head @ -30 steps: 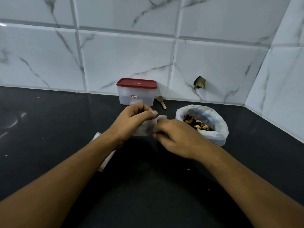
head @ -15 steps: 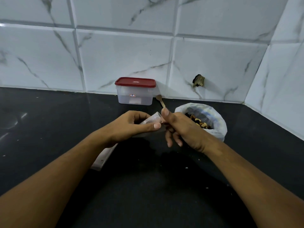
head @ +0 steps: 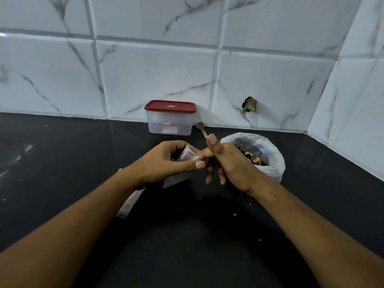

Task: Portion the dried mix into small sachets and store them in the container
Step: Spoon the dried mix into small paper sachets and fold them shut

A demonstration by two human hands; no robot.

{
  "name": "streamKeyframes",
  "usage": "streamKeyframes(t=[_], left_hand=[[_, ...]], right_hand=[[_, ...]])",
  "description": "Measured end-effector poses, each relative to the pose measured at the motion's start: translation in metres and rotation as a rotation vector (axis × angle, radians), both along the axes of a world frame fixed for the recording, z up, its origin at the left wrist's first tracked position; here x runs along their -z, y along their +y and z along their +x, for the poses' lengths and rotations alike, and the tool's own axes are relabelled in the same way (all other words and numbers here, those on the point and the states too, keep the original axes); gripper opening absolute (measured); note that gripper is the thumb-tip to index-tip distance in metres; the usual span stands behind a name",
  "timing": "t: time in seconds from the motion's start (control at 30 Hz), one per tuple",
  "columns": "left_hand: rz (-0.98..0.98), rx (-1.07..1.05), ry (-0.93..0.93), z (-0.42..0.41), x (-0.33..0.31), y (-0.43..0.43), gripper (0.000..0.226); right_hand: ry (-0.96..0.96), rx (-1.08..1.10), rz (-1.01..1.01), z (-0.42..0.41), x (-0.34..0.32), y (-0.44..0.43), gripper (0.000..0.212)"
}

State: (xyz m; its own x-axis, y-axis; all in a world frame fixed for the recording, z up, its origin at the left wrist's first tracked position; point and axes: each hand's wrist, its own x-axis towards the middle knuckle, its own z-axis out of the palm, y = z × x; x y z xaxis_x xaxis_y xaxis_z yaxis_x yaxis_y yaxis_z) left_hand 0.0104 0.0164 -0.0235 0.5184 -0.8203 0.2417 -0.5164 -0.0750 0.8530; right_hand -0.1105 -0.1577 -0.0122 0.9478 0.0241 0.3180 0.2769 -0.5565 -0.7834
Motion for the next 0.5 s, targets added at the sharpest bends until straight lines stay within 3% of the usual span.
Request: streamKeyframes(t=[0.2, 0.5], left_hand=[[0.017, -0.003, -0.001, 0.001, 0.001, -0.001, 0.036], [-0.094, -0.036, -0.042, -0.004, -0.009, -0.022, 0.037]], right_hand=[[-0.046, 0.045, -0.03, 0.001, -0.001, -0.001, 0.08], [-0.301, 0.093, 0.034, 0.006, 0.003, -0.01, 0.073]])
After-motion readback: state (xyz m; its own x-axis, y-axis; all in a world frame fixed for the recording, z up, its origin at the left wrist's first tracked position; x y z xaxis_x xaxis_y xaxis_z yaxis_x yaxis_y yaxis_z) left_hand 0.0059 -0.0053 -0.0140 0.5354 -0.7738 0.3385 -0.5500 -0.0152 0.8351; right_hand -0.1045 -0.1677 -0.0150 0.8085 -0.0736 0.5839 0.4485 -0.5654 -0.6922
